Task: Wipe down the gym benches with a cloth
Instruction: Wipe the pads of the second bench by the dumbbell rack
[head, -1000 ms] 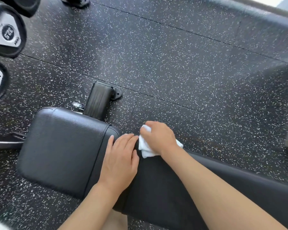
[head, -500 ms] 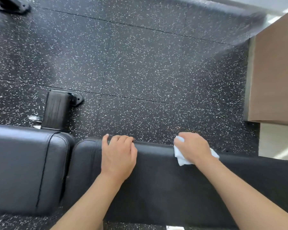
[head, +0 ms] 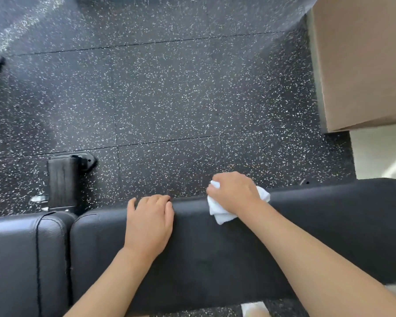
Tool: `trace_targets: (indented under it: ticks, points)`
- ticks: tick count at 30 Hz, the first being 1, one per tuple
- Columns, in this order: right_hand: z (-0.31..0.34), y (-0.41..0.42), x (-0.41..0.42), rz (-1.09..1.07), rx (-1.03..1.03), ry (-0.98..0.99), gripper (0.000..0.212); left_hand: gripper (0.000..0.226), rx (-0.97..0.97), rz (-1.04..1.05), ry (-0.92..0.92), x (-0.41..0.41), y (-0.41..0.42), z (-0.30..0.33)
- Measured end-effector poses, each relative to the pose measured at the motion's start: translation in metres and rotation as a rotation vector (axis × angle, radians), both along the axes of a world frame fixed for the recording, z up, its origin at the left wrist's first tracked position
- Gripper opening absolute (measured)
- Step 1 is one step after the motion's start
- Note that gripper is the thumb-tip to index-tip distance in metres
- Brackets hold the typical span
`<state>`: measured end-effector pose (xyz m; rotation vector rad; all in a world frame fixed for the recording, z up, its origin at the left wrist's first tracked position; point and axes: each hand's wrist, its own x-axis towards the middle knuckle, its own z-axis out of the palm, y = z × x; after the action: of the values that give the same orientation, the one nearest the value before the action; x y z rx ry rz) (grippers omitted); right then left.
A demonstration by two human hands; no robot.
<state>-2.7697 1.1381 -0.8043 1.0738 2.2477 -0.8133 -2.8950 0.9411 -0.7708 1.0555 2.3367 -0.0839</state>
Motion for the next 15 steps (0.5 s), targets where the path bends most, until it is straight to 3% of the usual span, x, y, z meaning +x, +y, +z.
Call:
trace_targets:
  ticks: [7,11,15]
  points:
    - [0.016,0.116,0.123,-0.076,0.158,-0.241,0.02,0.053,-0.015,-0.082,-0.081,0.071,0.08,-0.008]
    - [0.013,0.102,0.111,-0.099,0.194,-0.162,0.025,0.046,0.029,-0.072,-0.082,0.076,0.082,-0.008]
    - [0.007,0.052,0.054,-0.014,0.072,-0.042,0.024,0.042,0.136,-0.048,-0.114,0.071,0.076,-0.007]
